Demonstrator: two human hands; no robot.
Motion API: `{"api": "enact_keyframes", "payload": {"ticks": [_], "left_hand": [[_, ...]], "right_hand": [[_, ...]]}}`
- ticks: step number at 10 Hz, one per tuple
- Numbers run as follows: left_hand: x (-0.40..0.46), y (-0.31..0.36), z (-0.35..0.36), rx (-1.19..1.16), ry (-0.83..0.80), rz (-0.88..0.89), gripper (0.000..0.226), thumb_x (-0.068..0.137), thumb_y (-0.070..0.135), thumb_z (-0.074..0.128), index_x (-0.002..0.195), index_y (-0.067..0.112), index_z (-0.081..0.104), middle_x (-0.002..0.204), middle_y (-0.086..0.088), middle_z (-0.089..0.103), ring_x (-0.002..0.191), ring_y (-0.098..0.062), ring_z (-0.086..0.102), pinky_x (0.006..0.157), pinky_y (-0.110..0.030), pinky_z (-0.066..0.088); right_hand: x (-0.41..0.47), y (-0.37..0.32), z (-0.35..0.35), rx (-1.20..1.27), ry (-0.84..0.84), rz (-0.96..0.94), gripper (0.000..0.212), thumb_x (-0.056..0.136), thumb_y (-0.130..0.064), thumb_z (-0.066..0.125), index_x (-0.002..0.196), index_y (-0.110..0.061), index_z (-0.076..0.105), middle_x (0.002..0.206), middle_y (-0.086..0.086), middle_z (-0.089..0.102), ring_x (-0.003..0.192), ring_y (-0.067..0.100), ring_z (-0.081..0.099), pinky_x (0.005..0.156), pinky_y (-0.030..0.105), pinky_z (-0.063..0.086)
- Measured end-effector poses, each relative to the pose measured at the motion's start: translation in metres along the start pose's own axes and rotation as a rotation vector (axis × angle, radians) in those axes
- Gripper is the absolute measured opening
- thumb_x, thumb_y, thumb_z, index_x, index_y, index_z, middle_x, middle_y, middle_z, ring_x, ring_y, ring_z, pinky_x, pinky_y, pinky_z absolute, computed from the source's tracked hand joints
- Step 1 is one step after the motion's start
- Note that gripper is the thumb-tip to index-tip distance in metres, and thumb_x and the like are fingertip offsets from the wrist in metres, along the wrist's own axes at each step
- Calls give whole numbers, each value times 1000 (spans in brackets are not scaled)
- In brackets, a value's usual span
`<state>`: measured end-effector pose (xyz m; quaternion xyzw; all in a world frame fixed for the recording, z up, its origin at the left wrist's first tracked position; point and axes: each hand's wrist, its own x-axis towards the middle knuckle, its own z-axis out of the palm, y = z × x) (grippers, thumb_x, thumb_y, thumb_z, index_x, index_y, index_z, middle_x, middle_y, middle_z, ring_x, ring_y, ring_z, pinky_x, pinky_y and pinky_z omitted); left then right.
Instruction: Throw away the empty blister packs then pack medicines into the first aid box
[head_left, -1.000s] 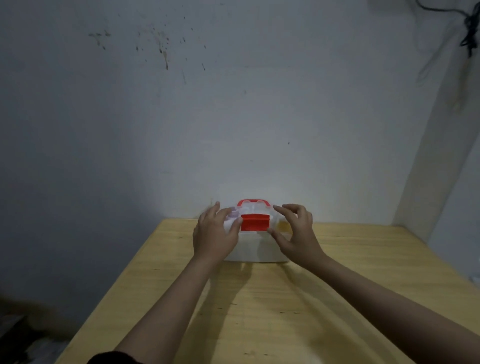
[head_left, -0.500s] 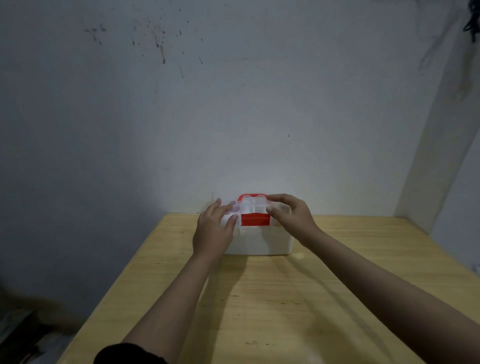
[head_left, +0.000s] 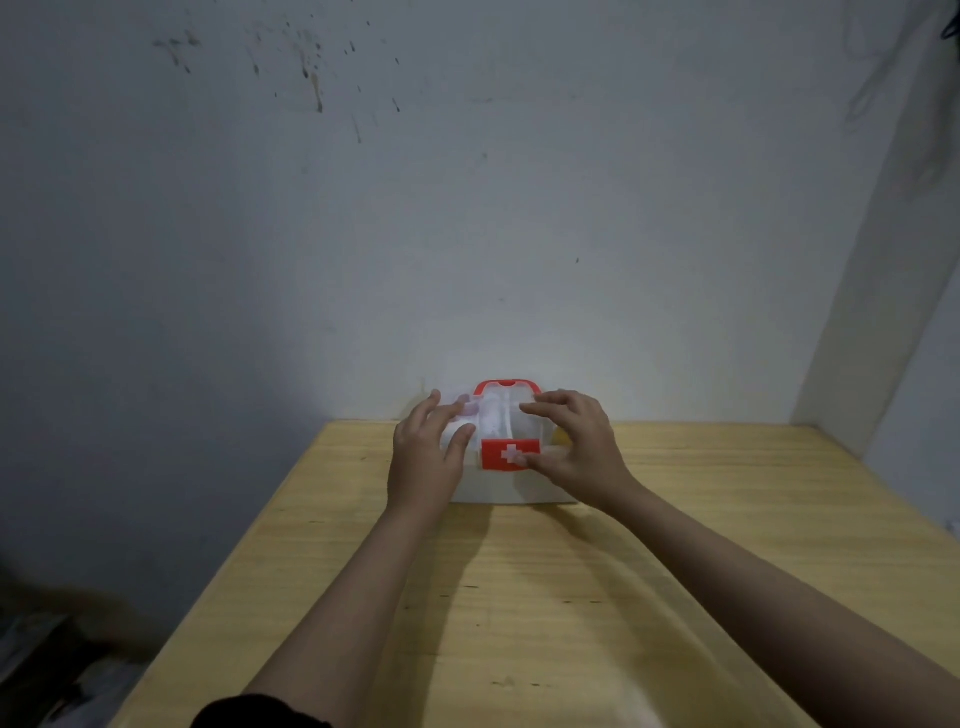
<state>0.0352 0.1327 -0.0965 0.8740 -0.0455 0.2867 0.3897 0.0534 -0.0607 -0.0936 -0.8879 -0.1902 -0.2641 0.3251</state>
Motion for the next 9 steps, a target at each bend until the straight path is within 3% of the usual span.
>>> {"api": "enact_keyframes", "payload": {"ticks": [3, 6, 7, 8, 9], "left_hand": [[17, -5, 13, -114, 18, -27, 27, 91, 23, 60, 117, 25, 63, 144, -1, 45, 134, -23, 38, 103, -40, 38], [46, -4, 36, -133, 26, -60, 25, 91, 22, 59, 116, 23, 63, 145, -2, 43, 134, -24, 36, 102, -38, 37], [45, -5, 37, -74, -10, -59, 29, 92, 24, 57, 121, 24, 59, 150, -1, 37, 137, -24, 33, 102, -37, 37], [43, 11, 29, -99, -37, -111, 54, 91, 28, 58, 142, 25, 38, 159, -1, 15, 145, -22, 18, 107, -34, 29], [16, 31, 17, -282, 107, -131, 65, 90, 33, 57, 147, 21, 26, 159, -1, 10, 146, -16, 11, 113, -27, 18]], "right_hand": [[11, 12, 14, -34, 54, -14, 59, 68, -50, 74, 119, -23, 62, 126, 1, 57, 119, 20, 43, 96, 34, 36], [40, 35, 14, 36, 33, 38, 61, 63, -48, 78, 118, -27, 62, 126, -5, 54, 117, 11, 38, 98, 35, 41], [41, 37, 15, 42, 16, 53, 65, 62, -45, 80, 121, -27, 60, 131, -5, 52, 123, 14, 37, 103, 43, 39], [32, 19, 1, 60, -35, 73, 84, 61, -48, 80, 135, -29, 46, 148, -7, 38, 141, 15, 22, 117, 51, 7], [17, -18, -39, 288, 379, 38, 68, 68, -44, 77, 128, -24, 52, 137, -5, 51, 132, 13, 42, 114, 45, 30]]}}
